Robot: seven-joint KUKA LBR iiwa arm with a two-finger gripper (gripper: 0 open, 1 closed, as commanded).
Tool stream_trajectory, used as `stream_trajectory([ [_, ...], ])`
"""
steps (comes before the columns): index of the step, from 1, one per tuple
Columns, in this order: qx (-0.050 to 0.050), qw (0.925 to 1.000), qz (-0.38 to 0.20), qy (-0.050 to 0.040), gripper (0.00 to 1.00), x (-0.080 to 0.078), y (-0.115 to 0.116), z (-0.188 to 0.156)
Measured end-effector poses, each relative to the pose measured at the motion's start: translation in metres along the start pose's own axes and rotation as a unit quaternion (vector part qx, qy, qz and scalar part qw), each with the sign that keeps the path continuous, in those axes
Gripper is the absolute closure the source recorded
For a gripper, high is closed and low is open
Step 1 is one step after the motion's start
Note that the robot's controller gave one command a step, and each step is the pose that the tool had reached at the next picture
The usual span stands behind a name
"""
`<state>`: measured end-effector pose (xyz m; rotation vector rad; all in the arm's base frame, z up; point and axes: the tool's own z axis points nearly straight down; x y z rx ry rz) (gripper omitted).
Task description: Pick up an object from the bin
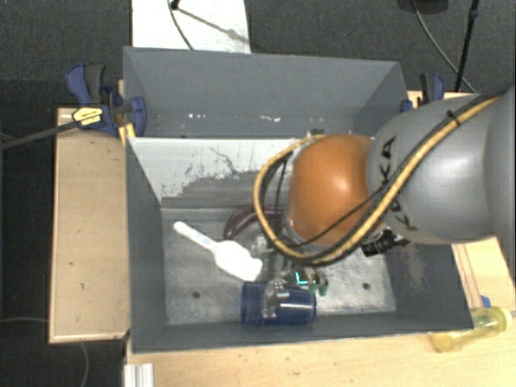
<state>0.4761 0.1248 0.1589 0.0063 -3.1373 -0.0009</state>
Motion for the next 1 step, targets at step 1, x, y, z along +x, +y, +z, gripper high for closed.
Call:
stream_trajectory([
  [1, 0.000, 1.0000, 0.003, -0.0030, 0.00, -0.0016, -0.0009, -0.0028],
])
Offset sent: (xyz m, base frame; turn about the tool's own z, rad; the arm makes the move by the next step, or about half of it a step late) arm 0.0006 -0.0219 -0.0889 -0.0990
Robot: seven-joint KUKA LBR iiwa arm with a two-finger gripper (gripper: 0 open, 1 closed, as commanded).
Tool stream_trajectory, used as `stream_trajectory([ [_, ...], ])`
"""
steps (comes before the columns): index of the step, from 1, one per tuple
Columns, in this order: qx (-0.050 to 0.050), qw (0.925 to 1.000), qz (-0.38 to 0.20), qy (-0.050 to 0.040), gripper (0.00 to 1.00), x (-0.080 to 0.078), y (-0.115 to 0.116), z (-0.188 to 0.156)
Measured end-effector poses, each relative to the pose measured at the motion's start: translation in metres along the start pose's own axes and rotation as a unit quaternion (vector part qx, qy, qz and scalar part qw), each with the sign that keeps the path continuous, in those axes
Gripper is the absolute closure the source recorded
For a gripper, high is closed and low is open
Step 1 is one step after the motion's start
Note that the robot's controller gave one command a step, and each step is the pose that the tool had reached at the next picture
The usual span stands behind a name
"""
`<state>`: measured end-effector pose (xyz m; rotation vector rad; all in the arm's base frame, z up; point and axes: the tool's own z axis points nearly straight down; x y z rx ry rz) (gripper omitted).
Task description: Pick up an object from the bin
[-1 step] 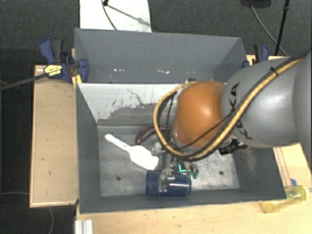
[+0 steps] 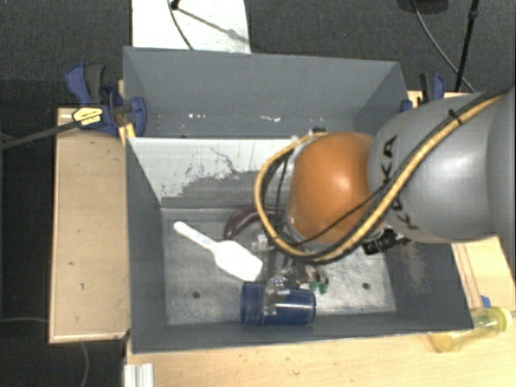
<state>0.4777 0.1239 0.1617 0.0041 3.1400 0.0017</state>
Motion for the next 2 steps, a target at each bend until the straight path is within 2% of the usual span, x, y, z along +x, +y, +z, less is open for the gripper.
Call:
stream_trajectory([
  [1, -0.001, 0.9989, -0.046, 0.0023, 0.00, -0.0009, -0.0163, 0.0740],
  [2, -0.002, 0.9981, -0.062, -0.0060, 0.00, -0.0027, -0.0164, 0.0811],
])
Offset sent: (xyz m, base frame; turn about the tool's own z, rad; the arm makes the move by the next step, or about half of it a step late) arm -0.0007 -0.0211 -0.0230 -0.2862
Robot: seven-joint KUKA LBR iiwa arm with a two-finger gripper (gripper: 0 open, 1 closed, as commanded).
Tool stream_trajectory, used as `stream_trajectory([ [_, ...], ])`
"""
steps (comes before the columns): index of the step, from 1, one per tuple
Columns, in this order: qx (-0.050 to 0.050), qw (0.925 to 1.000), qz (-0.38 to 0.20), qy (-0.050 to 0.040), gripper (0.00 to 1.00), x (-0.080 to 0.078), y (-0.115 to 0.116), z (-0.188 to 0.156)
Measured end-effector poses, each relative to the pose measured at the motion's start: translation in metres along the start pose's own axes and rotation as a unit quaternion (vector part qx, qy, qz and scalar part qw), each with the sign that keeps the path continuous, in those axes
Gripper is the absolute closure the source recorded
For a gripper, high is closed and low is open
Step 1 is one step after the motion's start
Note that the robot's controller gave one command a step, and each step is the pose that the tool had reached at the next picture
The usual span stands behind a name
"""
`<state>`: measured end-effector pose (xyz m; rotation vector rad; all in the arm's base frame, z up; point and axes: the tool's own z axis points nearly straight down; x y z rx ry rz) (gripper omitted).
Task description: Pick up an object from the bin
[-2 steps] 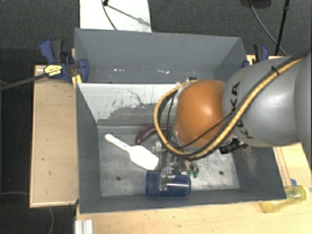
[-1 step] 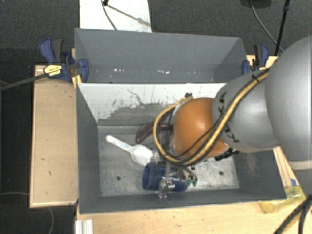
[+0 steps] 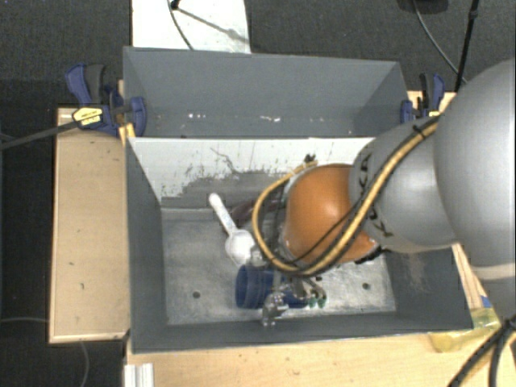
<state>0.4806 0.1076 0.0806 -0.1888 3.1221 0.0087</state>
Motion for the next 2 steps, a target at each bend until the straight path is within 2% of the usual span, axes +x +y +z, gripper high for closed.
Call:
stream_trajectory([
  [1, 0.001, 1.0000, -0.002, 0.0044, 0.00, 0.007, -0.039, -0.018],
  [2, 0.002, 0.9963, 0.085, 0.0047, 0.00, 0.004, -0.046, 0.003],
])
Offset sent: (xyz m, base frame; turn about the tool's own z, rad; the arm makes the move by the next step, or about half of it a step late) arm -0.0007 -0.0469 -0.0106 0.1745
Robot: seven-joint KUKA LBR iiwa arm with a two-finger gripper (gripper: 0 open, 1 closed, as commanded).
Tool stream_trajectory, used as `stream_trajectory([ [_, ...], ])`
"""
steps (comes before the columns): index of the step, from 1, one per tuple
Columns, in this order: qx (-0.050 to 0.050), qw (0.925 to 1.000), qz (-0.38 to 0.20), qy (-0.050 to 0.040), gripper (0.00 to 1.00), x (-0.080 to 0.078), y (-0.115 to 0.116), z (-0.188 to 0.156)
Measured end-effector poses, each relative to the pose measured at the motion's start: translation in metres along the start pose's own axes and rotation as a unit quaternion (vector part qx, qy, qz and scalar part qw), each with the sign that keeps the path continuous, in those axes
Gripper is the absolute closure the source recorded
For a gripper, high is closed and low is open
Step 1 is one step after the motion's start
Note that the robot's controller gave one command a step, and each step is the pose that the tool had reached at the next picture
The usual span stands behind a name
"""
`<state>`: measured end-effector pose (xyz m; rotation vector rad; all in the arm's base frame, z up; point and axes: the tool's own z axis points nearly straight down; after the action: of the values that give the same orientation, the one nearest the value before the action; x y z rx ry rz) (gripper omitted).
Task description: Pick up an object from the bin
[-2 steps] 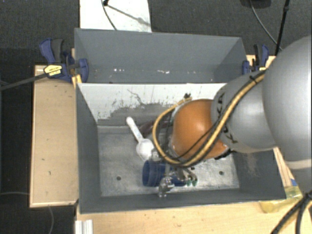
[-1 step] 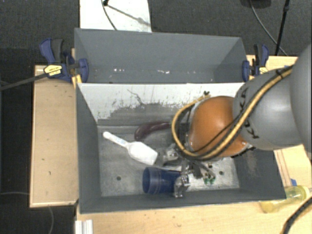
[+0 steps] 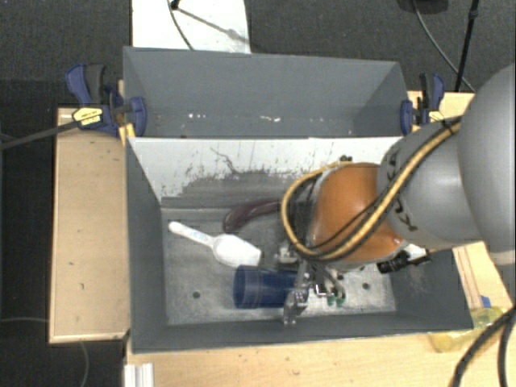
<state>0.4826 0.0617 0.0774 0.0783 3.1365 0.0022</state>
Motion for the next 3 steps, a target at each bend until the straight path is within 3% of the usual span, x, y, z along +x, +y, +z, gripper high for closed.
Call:
stream_trajectory([
  [1, 0.000, 0.9901, -0.140, -0.0088, 1.00, 0.0001, 0.0105, 0.0018],
  [3, 0.000, 0.9902, -0.139, -0.0071, 1.00, 0.0011, 0.0104, -0.0024],
])
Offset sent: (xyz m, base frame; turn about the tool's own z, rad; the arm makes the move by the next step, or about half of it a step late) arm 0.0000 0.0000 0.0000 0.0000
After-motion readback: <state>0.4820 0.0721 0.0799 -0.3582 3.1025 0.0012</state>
